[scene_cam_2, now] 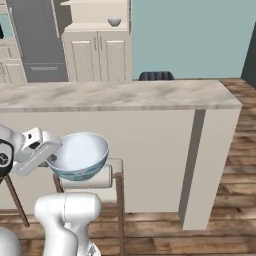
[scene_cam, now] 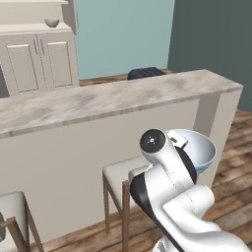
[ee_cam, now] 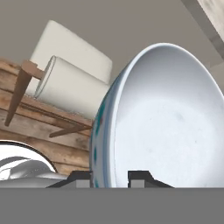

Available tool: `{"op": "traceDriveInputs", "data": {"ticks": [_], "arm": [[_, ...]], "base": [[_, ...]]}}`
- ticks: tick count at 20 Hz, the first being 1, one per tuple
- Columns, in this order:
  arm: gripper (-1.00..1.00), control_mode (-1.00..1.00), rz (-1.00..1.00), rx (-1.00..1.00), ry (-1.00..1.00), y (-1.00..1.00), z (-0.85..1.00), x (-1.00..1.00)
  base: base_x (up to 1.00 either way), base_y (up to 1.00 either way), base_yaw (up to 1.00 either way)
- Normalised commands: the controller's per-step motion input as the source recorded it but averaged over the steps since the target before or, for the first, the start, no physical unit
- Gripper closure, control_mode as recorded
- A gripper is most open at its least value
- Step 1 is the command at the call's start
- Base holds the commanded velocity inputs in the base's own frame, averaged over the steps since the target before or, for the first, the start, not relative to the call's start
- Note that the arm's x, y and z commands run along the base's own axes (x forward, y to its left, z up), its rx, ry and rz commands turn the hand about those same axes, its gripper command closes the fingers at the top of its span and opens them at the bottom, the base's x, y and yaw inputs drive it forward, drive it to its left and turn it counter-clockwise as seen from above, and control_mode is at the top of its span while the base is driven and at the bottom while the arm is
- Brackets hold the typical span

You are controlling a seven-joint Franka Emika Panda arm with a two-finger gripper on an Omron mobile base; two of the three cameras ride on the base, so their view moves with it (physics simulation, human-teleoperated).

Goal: Pick up the bowls from the cabinet and place each bowl in front of a stool on the dining counter.

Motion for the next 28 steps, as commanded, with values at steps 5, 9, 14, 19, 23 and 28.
{"op": "traceDriveInputs", "data": {"ticks": [5, 9, 14, 19, 23, 28], "arm": [[1.0, 1.0, 0.0, 0.0, 0.0, 0.0, 0.0, 0.0], [1.0, 1.0, 0.0, 0.0, 0.0, 0.0, 0.0, 0.0], [1.0, 1.0, 0.0, 0.0, 0.0, 0.0, 0.0, 0.0], [1.0, 1.0, 0.0, 0.0, 0.0, 0.0, 0.0, 0.0], [1.0, 1.0, 0.0, 0.0, 0.0, 0.0, 0.0, 0.0], [1.0, -1.0, 0.0, 0.0, 0.0, 0.0, 0.0, 0.1]], "base": [[0.54, -0.01, 0.0], [0.48, 0.0, 0.0], [0.13, 0.0, 0.0], [0.04, 0.0, 0.0], [0.0, 0.0, 0.0], [0.0, 0.0, 0.0]]}}
